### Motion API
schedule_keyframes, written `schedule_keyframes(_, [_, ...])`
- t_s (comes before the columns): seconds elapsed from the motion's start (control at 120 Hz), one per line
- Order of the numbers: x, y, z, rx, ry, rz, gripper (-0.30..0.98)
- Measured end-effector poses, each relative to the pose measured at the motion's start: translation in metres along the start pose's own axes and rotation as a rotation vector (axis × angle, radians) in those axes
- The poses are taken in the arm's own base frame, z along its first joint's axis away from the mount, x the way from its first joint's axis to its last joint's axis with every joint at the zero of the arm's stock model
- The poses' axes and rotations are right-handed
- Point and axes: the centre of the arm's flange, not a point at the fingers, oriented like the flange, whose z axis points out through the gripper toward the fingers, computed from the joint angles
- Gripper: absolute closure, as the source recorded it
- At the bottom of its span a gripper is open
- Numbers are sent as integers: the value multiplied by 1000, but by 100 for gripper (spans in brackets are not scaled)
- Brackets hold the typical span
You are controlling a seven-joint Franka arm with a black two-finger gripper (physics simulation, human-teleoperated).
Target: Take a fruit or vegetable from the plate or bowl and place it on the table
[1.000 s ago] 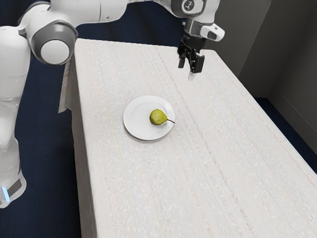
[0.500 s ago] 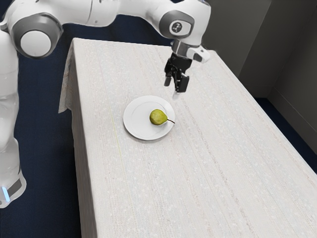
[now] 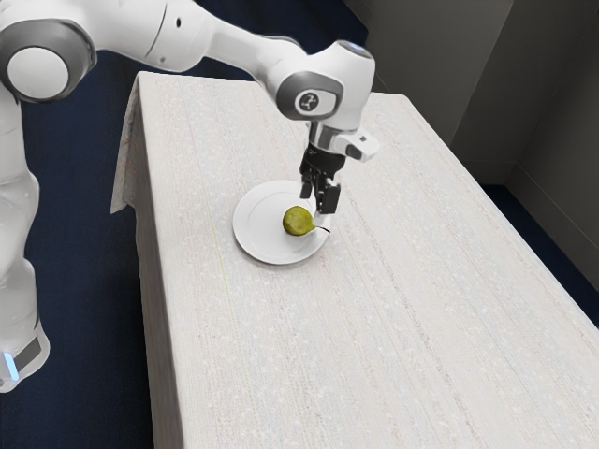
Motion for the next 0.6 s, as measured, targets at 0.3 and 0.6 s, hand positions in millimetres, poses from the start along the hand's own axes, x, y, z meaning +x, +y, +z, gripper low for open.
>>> schedule_keyframes(0.3, [1, 12, 3, 3, 11, 25, 0])
schedule_keyframes(0.6, [-17, -1, 5, -13, 3, 4, 0])
